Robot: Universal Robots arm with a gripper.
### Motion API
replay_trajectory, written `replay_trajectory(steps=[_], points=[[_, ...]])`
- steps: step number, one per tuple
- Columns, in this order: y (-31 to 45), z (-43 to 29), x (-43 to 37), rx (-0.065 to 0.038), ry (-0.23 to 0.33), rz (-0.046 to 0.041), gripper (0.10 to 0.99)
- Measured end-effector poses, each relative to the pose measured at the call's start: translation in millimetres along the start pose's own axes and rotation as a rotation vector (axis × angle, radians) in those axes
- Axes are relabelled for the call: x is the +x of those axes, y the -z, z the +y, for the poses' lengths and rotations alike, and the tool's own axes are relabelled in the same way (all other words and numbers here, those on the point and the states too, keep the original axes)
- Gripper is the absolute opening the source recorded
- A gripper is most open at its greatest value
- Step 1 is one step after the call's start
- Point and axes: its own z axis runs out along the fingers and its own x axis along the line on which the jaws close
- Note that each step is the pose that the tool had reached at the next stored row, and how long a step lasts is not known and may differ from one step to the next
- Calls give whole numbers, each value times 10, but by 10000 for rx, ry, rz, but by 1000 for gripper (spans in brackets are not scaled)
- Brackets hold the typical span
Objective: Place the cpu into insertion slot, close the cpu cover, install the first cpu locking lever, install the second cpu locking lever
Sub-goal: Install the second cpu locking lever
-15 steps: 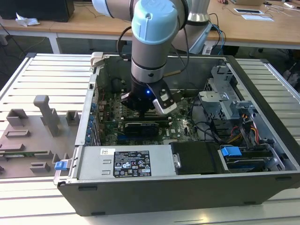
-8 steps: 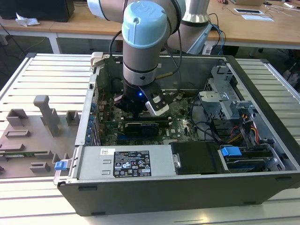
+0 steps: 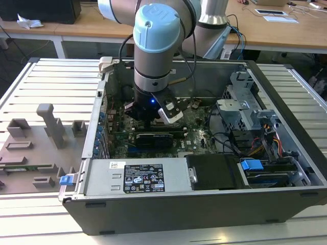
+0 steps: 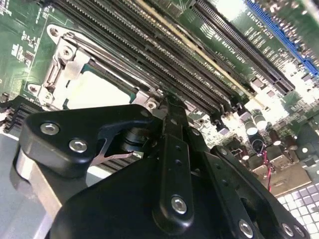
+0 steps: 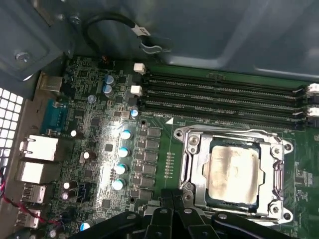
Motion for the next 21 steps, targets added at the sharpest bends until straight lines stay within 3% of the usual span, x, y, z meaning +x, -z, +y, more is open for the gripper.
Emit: replay_trajectory(steps=[6, 9, 11, 13, 16, 18, 20, 21], points=[[20, -32, 44, -8, 81, -22, 106], [224, 18, 29, -16, 91, -20, 106], [228, 25, -32, -19, 84, 4, 106], [229, 30, -125, -29, 69, 86, 106], [196, 25, -351, -61, 25, 330, 106], [174, 40, -442, -9, 10, 396, 106], [154, 81, -501, 166, -2, 434, 106], [139, 130, -526, 404, -18, 466, 106]])
